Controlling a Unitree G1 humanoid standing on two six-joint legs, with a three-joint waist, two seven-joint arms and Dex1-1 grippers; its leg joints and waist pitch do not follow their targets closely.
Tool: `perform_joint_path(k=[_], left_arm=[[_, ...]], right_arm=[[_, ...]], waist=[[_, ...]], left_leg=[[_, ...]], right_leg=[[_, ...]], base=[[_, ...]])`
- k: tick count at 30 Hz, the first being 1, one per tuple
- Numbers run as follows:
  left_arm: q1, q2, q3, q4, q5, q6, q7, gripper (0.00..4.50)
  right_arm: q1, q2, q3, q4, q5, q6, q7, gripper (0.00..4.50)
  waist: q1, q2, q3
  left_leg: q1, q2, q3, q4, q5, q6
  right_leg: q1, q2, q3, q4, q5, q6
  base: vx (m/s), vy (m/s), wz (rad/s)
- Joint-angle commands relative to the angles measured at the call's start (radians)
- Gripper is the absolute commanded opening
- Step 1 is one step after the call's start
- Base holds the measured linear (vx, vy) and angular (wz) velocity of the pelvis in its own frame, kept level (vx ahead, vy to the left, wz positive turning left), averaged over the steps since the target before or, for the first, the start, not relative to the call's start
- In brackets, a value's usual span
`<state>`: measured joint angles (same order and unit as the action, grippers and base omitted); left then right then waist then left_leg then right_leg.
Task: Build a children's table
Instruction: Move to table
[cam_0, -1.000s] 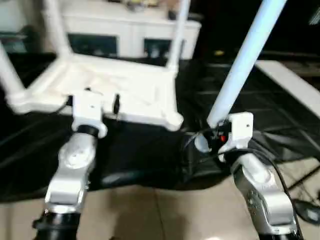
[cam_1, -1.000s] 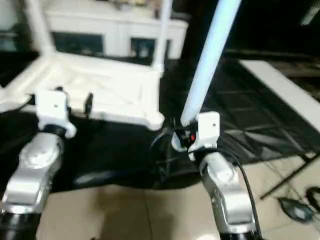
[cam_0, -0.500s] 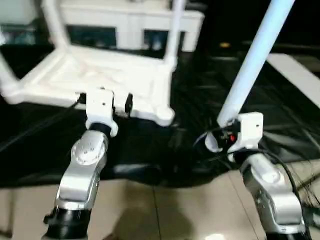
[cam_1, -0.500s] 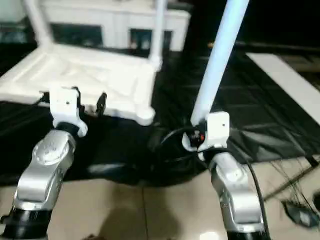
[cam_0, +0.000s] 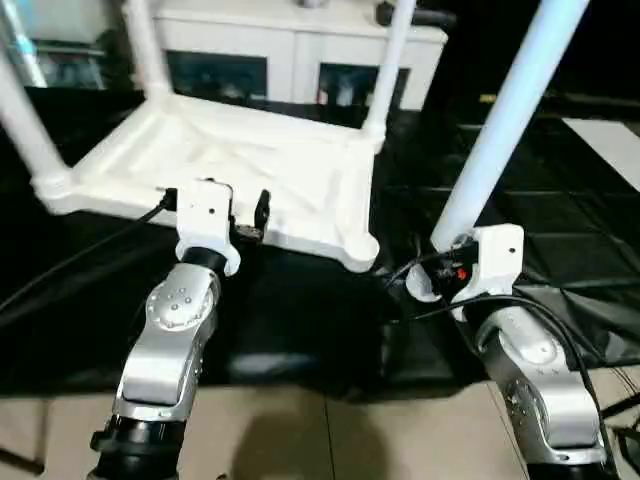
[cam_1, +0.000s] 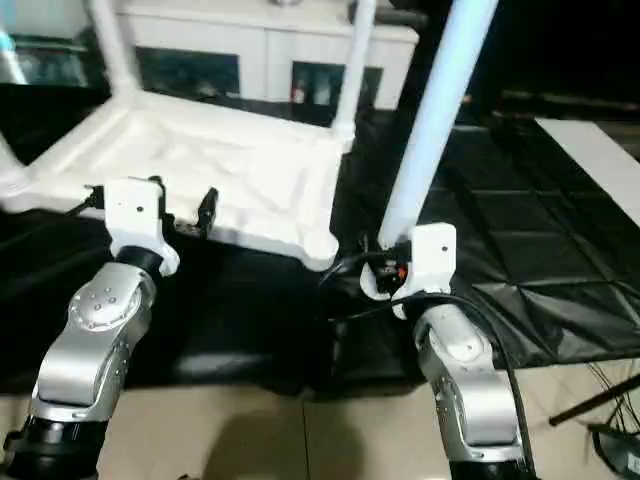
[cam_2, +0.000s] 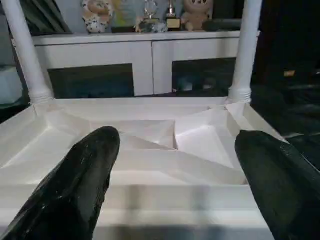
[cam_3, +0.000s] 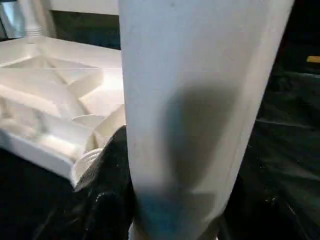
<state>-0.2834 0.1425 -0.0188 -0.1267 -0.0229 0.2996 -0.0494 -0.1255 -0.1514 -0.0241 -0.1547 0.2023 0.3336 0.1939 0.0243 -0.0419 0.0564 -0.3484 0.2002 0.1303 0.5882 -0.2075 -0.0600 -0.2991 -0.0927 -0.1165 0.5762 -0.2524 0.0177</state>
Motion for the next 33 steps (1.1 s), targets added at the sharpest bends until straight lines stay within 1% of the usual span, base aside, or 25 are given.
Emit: perform_joint_path(k=[1, 2, 3, 7, 10, 11, 12, 13, 15, 16, 17, 18, 20, 22, 23, 24, 25, 26, 27, 28, 29, 30, 31, 32, 33], left_arm=[[-0.004, -0.007, -0.011, -0.001, 0.008, 0.01, -0.005, 4.24], [-0.003, -0.007, -0.012, -0.001, 0.009, 0.01, -0.005, 4.24], [-0.003, -0.008, -0.013, -0.001, 0.009, 0.01, -0.005, 4.24], [-0.004, -0.009, -0.014, 0.003, 0.012, 0.008, -0.004, 4.24], [-0.005, -0.009, -0.013, 0.004, 0.014, 0.009, -0.004, 4.24], [-0.006, -0.01, -0.012, 0.005, 0.014, 0.009, -0.003, 4.24], [-0.007, -0.01, -0.012, 0.007, 0.014, 0.008, -0.003, 4.24], [-0.008, -0.01, -0.011, 0.008, 0.015, 0.008, -0.003, 4.24], [-0.01, -0.011, -0.009, 0.01, 0.014, 0.008, -0.002, 4.24], [-0.01, -0.011, -0.009, 0.011, 0.014, 0.008, -0.002, 4.24], [-0.011, -0.011, -0.009, 0.01, 0.014, 0.008, -0.002, 4.24], [-0.012, -0.011, -0.008, 0.011, 0.013, 0.009, -0.003, 4.24], [-0.014, -0.013, -0.009, 0.01, 0.012, 0.012, -0.007, 4.24], [-0.014, -0.014, -0.008, 0.01, 0.011, 0.013, -0.008, 4.24], [-0.016, -0.014, -0.006, 0.011, 0.009, 0.015, -0.01, 4.24], [-0.017, -0.015, -0.005, 0.012, 0.007, 0.016, -0.012, 4.24], [-0.018, -0.015, -0.004, 0.013, 0.006, 0.017, -0.013, 4.24], [-0.019, -0.015, -0.004, 0.013, 0.005, 0.017, -0.013, 4.24], [-0.02, -0.015, -0.003, 0.014, 0.004, 0.017, -0.014, 4.24], [-0.021, -0.016, -0.003, 0.014, 0.004, 0.018, -0.014, 4.24], [-0.021, -0.016, -0.003, 0.014, 0.004, 0.018, -0.014, 4.24], [-0.021, -0.016, -0.003, 0.014, 0.003, 0.018, -0.015, 4.24], [-0.022, -0.015, -0.003, 0.014, 0.003, 0.018, -0.016, 4.24], [-0.022, -0.015, -0.003, 0.014, 0.003, 0.018, -0.016, 4.24], [-0.023, -0.014, -0.004, 0.015, 0.004, 0.018, -0.018, 4.24]], right_arm=[[-0.014, -0.012, -0.014, -0.01, 0.004, -0.013, 0.002, 1.86], [-0.014, -0.012, -0.014, -0.01, 0.004, -0.013, 0.003, 1.86], [-0.014, -0.009, -0.016, -0.011, 0.007, -0.01, 0.003, 1.86], [-0.018, -0.005, -0.018, -0.005, 0.006, -0.007, 0.0, 1.86], [-0.022, -0.004, -0.018, -0.001, 0.005, -0.008, 0.002, 1.86], [-0.024, -0.004, -0.018, 0.001, 0.005, -0.009, 0.003, 1.86], [-0.027, -0.004, -0.018, 0.003, 0.004, -0.009, 0.004, 1.86], [-0.028, -0.005, -0.018, 0.004, 0.005, -0.009, 0.006, 1.86], [-0.031, -0.009, -0.015, 0.005, 0.002, -0.01, 0.01, 1.86], [-0.032, -0.01, -0.013, 0.005, 0.001, -0.01, 0.012, 1.86], [-0.031, -0.012, -0.011, 0.003, -0.001, -0.011, 0.014, 1.86], [-0.031, -0.013, -0.008, 0.002, -0.003, -0.01, 0.016, 1.86], [-0.027, -0.025, 0.01, -0.006, -0.014, -0.009, 0.032, 1.86], [-0.024, -0.027, 0.013, -0.007, -0.017, -0.009, 0.034, 1.86], [-0.024, -0.026, 0.014, -0.006, -0.022, -0.01, 0.03, 1.86], [-0.024, -0.025, 0.013, -0.006, -0.024, -0.011, 0.028, 1.86], [-0.024, -0.021, 0.011, -0.005, -0.026, -0.015, 0.023, 1.86], [-0.023, -0.005, -0.007, -0.004, -0.005, -0.006, 0.013, 1.86], [-0.025, 0.003, -0.018, -0.003, 0.003, -0.003, 0.005, 1.86], [-0.026, 0.006, -0.025, -0.001, 0.007, 0.0, -0.001, 1.86], [-0.027, 0.001, -0.023, 0.0, 0.004, -0.001, 0.001, 1.86], [-0.027, -0.001, -0.02, -0.001, 0.003, -0.003, 0.005, 1.86], [-0.026, -0.001, -0.019, -0.001, 0.003, -0.005, 0.006, 1.86], [-0.026, -0.001, -0.019, -0.001, 0.003, -0.005, 0.006, 1.86], [-0.026, -0.002, -0.018, -0.001, 0.002, -0.007, 0.009, 1.86]], waist=[[-0.008, 0.016, -0.087], [-0.007, 0.013, -0.088], [-0.003, 0.003, -0.092], [0.016, -0.007, -0.087], [0.016, -0.003, -0.089], [0.01, -0.001, -0.088], [0.01, -0.001, -0.086], [0.01, -0.003, -0.084], [0.018, -0.007, -0.079], [0.024, -0.005, -0.078], [0.026, -0.003, -0.078], [0.024, 0.0, -0.079], [0.019, 0.003, -0.08], [0.015, 0.003, -0.079], [0.044, 0.014, -0.077], [0.03, 0.009, -0.067], [0.033, 0.018, -0.064], [-0.006, 0.042, -0.07], [-0.036, 0.031, -0.054], [-0.036, 0.027, -0.06], [-0.036, 0.014, -0.06], [-0.023, 0.002, -0.053], [-0.009, -0.017, -0.05], [0.031, -0.043, -0.069], [0.051, -0.025, -0.072]], left_leg=[[0.042, 0.004, -0.006, -0.05, 0.118, 0.24], [0.043, 0.002, -0.005, -0.045, 0.147, 0.269], [0.039, -0.01, 0.002, -0.033, 0.213, 0.33], [0.014, -0.025, 0.014, -0.022, 0.207, 0.33], [0.023, -0.019, 0.004, -0.023, 0.231, 0.325], [0.039, -0.008, -0.008, -0.024, 0.262, 0.348], [0.044, -0.006, -0.009, -0.023, 0.263, 0.358], [0.04, -0.007, -0.008, -0.023, 0.257, 0.357], [0.015, -0.014, 0.006, -0.022, 0.193, 0.321], [0.002, -0.014, 0.01, -0.026, 0.151, 0.279], [0.003, -0.01, 0.009, -0.03, 0.129, 0.245], [0.015, -0.004, 0.004, -0.035, 0.12, 0.227], [0.03, 0.003, -0.004, -0.038, 0.116, 0.231], [0.033, 0.004, -0.005, -0.039, 0.102, 0.245], [-0.065, -0.05, -0.015, -0.012, 0.091, 0.332], [-0.072, -0.045, -0.033, -0.006, 0.064, 0.349], [-0.069, -0.045, -0.034, -0.007, 0.057, 0.334], [0.119, 0.048, -0.074, -0.05, -0.039, 0.25], [0.104, 0.064, -0.11, -0.074, -0.089, 0.272], [0.16, 0.091, -0.13, -0.078, -0.188, 0.33], [0.16, 0.093, -0.136, -0.079, -0.173, 0.396], [0.125, 0.047, -0.082, -0.065, -0.178, 0.377], [0.066, 0.003, -0.031, -0.043, -0.17, 0.334], [-0.053, -0.064, 0.007, 0.042, -0.087, 0.271], [-0.059, -0.054, 0.005, 0.06, -0.055, 0.237]], right_leg=[[0.033, -0.008, 0.027, -0.013, 0.153, -0.198], [0.034, -0.008, 0.029, -0.011, 0.169, -0.202], [0.043, -0.008, 0.037, -0.006, 0.211, -0.216], [0.065, -0.007, 0.058, -0.002, 0.239, -0.228], [0.064, 0.003, 0.053, 0.005, 0.241, -0.213], [0.052, 0.006, 0.047, 0.009, 0.212, -0.199], [0.047, 0.003, 0.048, 0.006, 0.188, -0.196], [0.049, 0.0, 0.05, 0.004, 0.177, -0.196], [0.066, -0.01, 0.06, -0.011, 0.134, -0.204], [0.078, -0.015, 0.062, -0.018, 0.102, -0.205], [0.078, -0.011, 0.061, -0.019, 0.085, -0.201], [0.071, -0.005, 0.057, -0.016, 0.083, -0.199], [0.062, -0.001, 0.05, -0.011, 0.083, -0.2], [0.06, -0.004, 0.05, -0.013, 0.071, -0.205], [0.139, -0.049, 0.013, -0.065, 0.053, -0.124], [0.142, -0.06, -0.011, -0.086, -0.065, -0.094], [0.15, -0.061, -0.023, -0.1, -0.128, -0.088], [0.022, 0.001, -0.018, -0.015, -0.176, -0.159], [0.01, 0.024, -0.023, 0.028, -0.172, -0.149], [-0.045, 0.008, 0.002, 0.065, -0.15, -0.13], [-0.062, -0.009, 0.029, 0.08, -0.113, -0.091], [-0.038, -0.035, 0.058, 0.027, -0.049, -0.108], [0.016, -0.06, 0.09, -0.022, -0.021, -0.137], [0.142, -0.083, 0.15, -0.072, -0.086, -0.141], [0.152, -0.116, 0.17, -0.088, -0.129, -0.168]], base=[[0.129, -0.003, 0.02], [0.111, -0.02, 0.06], [0.111, -0.02, 0.06], [0.077, -0.018, 0.09], [0.0, 0.0, 0.0], [0.0, 0.0, 0.0], [0.0, 0.0, 0.0], [0.0, 0.0, 0.0], [0.0, 0.0, 0.0], [0.0, 0.0, 0.0], [0.0, 0.0, 0.0], [0.0, 0.0, 0.0], [0.0, 0.0, 0.0], [0.0, 0.0, 0.0], [-0.026, 0.029, 0.3], [-0.026, 0.029, 0.3], [-0.011, 0.035, 0.57], [0.001, 0.003, 0.28], [0.001, 0.003, 0.28], [0.0, 0.0, 0.0], [0.0, 0.0, 0.0], [0.0, 0.0, 0.0], [0.0, 0.0, 0.0], [0.08, -0.016, 0.1], [0.08, -0.016, 0.1]])
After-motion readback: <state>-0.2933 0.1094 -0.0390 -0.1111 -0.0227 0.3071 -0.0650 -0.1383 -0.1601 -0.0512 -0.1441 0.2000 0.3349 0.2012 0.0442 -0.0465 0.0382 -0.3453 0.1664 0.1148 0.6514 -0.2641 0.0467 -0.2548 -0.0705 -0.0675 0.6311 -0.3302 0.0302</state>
